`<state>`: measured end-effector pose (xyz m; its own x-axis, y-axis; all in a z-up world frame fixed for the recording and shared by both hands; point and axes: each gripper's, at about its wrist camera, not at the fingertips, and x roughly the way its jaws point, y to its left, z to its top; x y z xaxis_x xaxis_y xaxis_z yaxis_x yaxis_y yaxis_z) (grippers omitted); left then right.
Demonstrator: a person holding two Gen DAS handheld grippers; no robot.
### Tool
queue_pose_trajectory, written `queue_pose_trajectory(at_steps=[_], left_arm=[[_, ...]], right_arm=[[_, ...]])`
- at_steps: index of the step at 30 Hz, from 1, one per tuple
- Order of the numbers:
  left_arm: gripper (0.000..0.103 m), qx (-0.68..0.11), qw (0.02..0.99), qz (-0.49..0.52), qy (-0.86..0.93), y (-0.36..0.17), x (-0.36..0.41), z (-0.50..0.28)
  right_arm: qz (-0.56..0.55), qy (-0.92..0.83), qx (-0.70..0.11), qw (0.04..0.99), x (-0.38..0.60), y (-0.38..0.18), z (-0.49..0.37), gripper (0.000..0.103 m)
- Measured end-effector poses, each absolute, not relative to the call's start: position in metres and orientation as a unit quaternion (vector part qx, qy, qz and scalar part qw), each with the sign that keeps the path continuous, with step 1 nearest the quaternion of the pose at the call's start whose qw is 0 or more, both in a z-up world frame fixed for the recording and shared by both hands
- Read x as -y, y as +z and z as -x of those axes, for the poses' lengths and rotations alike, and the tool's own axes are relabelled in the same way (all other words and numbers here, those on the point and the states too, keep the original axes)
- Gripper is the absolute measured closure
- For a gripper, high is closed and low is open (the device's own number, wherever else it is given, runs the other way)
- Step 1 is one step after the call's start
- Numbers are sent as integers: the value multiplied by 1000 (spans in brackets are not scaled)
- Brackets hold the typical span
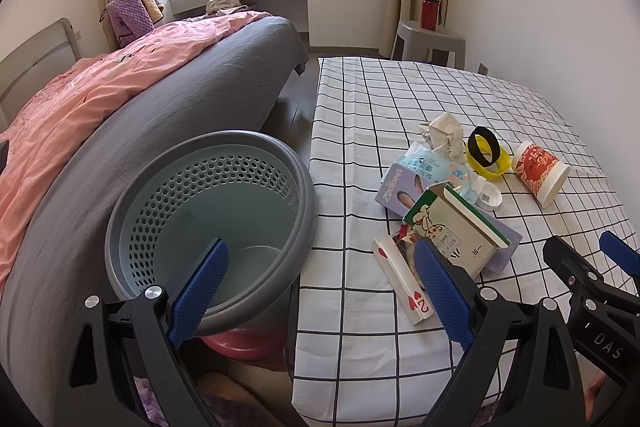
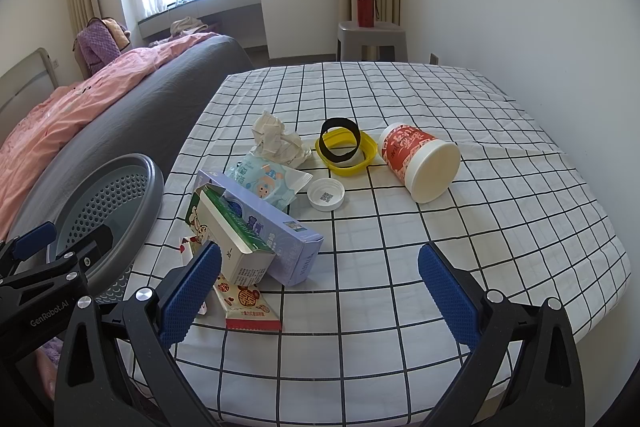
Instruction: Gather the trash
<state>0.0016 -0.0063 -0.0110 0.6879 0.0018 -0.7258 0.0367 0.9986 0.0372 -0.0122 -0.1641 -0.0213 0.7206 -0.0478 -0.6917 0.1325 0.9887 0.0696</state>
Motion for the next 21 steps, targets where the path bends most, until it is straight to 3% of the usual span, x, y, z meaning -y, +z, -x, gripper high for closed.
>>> queue_pose_trajectory(at_steps=[21], left_arm=[[13, -406, 913, -28, -5, -17, 7, -3]], right_arm=[[-117, -25, -379, 918, 196, -22, 13, 6]])
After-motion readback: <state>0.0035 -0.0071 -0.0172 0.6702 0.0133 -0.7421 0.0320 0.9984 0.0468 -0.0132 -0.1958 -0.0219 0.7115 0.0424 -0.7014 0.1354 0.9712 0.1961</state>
